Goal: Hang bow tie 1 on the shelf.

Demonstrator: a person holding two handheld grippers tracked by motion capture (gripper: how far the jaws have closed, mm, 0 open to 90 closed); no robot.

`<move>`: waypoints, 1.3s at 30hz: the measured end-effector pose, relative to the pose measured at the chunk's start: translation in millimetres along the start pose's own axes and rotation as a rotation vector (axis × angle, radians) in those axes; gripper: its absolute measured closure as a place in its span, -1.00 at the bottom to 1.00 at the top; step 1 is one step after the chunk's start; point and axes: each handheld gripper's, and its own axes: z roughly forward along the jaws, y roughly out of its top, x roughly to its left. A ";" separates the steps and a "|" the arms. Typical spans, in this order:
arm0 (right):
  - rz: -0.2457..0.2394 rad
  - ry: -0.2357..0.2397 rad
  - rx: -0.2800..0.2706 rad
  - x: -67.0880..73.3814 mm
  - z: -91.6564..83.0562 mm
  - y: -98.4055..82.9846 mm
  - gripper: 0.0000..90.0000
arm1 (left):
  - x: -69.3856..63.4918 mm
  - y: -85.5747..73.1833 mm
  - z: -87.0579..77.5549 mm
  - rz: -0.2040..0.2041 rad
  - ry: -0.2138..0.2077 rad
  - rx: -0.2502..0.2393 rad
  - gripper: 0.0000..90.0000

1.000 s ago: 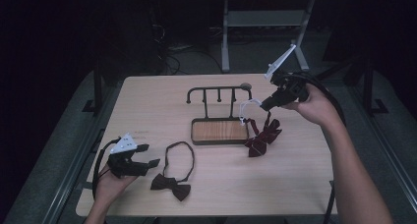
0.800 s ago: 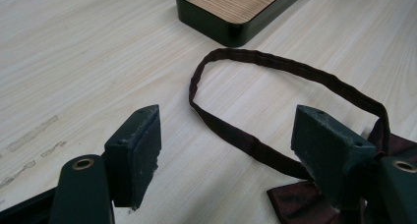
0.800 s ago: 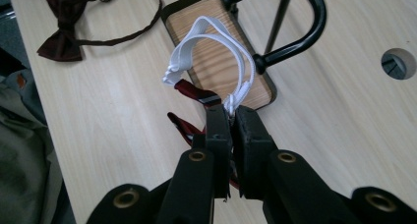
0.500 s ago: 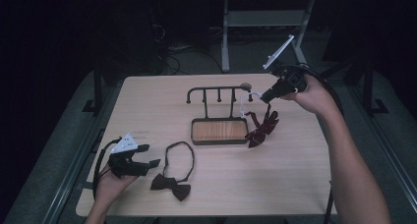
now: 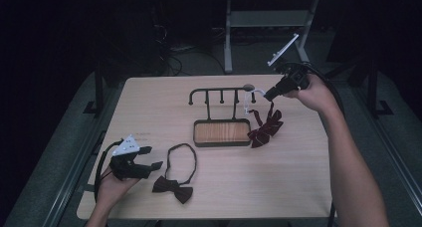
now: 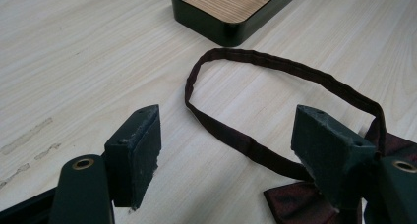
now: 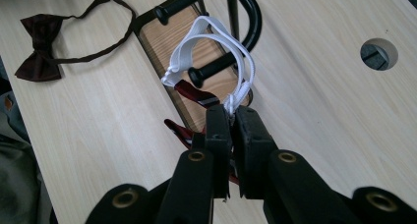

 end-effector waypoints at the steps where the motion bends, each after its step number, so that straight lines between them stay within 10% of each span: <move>1: 0.000 0.000 0.000 0.0 0.0 0.0 0.88 | 0.0 0.0 -0.1 0.001 0.000 -0.002 -0.40; 39: -0.039 0.064 -0.050 14.2 3.1 -28.9 0.64 | -2.8 0.2 2.2 0.013 -0.001 0.008 -0.40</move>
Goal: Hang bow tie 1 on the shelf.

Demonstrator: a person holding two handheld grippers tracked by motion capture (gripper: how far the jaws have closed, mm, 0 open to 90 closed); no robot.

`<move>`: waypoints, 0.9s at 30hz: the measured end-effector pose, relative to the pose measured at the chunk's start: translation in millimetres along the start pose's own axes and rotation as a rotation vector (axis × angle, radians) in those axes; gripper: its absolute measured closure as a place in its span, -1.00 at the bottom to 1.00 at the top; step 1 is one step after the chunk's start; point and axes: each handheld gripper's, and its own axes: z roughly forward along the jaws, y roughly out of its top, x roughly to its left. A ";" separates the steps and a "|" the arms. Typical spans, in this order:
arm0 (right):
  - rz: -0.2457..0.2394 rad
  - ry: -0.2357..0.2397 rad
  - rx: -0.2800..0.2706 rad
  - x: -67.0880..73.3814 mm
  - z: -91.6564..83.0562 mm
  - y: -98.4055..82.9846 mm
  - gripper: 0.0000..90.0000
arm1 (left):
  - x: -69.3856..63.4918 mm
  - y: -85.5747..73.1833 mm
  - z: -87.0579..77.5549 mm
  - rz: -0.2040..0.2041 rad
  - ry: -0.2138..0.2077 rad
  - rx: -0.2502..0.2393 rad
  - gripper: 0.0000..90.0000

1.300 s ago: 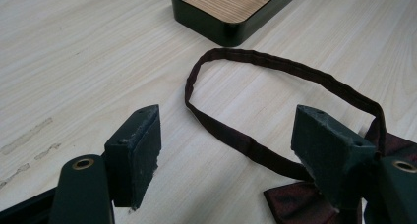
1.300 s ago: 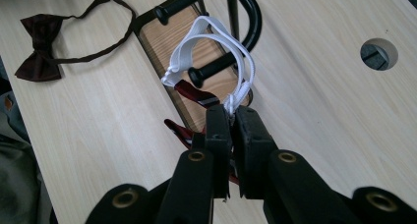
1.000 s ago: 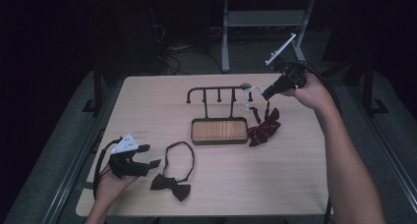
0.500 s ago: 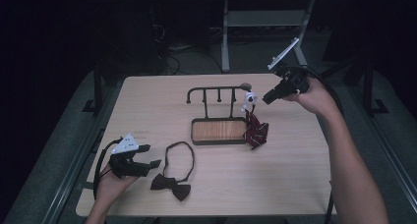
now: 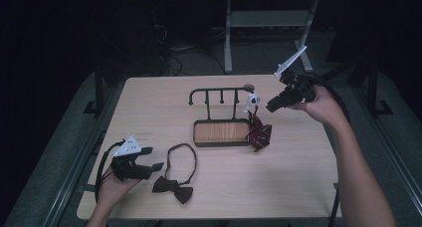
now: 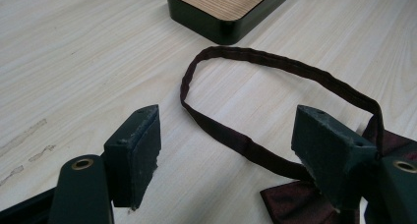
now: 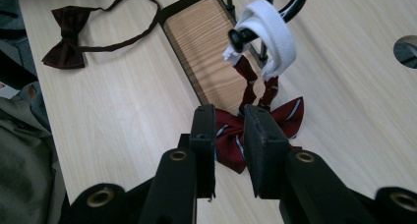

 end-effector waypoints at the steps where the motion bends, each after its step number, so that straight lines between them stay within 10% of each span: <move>1: -0.004 -0.001 0.001 1.1 0.5 -0.7 0.64 | 0.1 0.0 0.0 0.002 0.001 0.000 -0.40; 27: -0.021 0.028 -0.002 15.9 18.5 -33.8 0.40 | -0.6 -0.5 1.7 0.010 -0.006 0.008 -0.40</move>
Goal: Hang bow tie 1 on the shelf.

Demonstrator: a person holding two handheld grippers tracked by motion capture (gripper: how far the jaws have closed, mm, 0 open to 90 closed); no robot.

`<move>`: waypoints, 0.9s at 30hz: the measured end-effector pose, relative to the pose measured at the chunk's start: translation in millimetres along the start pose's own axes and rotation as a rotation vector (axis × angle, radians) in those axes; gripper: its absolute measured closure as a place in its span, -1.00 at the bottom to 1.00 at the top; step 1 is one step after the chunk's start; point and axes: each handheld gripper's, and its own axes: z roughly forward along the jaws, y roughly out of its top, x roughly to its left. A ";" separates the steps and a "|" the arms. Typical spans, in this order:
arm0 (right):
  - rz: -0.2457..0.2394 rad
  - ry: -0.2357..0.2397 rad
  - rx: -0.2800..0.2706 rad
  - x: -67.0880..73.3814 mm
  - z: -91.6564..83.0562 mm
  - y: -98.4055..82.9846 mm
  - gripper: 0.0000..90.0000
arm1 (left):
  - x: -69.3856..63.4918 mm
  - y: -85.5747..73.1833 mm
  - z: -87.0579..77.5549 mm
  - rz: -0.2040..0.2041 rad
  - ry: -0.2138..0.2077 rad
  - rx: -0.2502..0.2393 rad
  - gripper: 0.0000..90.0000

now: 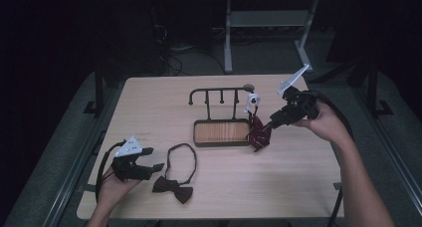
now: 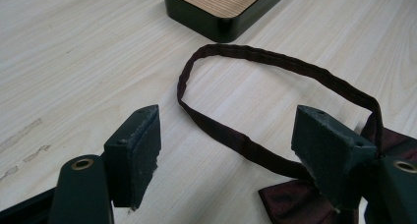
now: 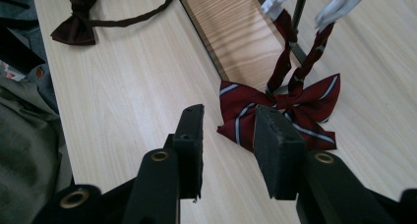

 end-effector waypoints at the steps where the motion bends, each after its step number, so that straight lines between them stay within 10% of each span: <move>1: 0.000 0.000 0.000 0.0 0.0 0.0 0.40 | 0.0 0.0 0.0 0.000 0.000 0.000 -0.40; 27: 0.024 0.007 -0.023 14.6 20.0 -34.7 0.25 | -0.8 0.1 0.4 0.000 -0.002 0.003 -0.40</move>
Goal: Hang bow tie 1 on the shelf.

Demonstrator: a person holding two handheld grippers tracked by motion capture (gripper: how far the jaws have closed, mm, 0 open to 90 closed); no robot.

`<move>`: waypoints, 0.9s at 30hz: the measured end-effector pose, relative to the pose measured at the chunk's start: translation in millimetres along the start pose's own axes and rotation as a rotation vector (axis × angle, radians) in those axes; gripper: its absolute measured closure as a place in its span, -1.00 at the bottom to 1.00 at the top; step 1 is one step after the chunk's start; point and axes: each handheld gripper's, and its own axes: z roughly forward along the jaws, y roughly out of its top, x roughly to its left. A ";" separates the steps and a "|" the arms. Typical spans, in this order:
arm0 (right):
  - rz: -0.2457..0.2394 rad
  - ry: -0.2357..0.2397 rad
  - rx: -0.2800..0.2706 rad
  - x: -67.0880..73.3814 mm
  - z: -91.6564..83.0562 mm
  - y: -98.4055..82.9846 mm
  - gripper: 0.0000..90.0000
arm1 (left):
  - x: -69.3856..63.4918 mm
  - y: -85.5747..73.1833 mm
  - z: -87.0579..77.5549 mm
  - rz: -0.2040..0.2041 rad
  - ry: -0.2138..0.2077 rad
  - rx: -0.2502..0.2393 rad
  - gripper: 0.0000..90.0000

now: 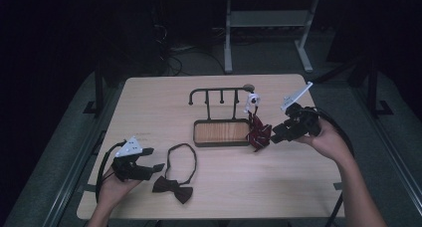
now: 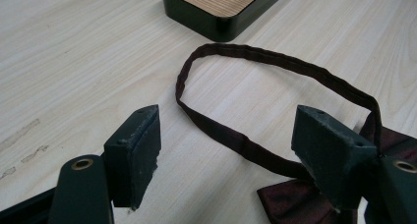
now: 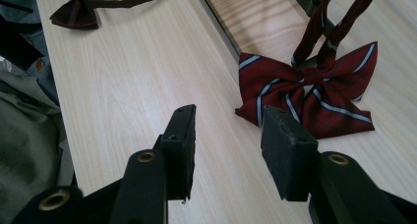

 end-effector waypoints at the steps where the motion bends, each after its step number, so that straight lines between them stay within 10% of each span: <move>1: -0.006 -0.001 -0.003 0.0 0.3 -1.4 0.25 | 0.0 0.0 0.1 -0.001 0.000 0.000 -0.40; 27: 0.005 0.000 -0.016 12.6 11.3 -25.9 0.15 | -1.2 -0.3 1.6 0.000 -0.002 0.013 -0.41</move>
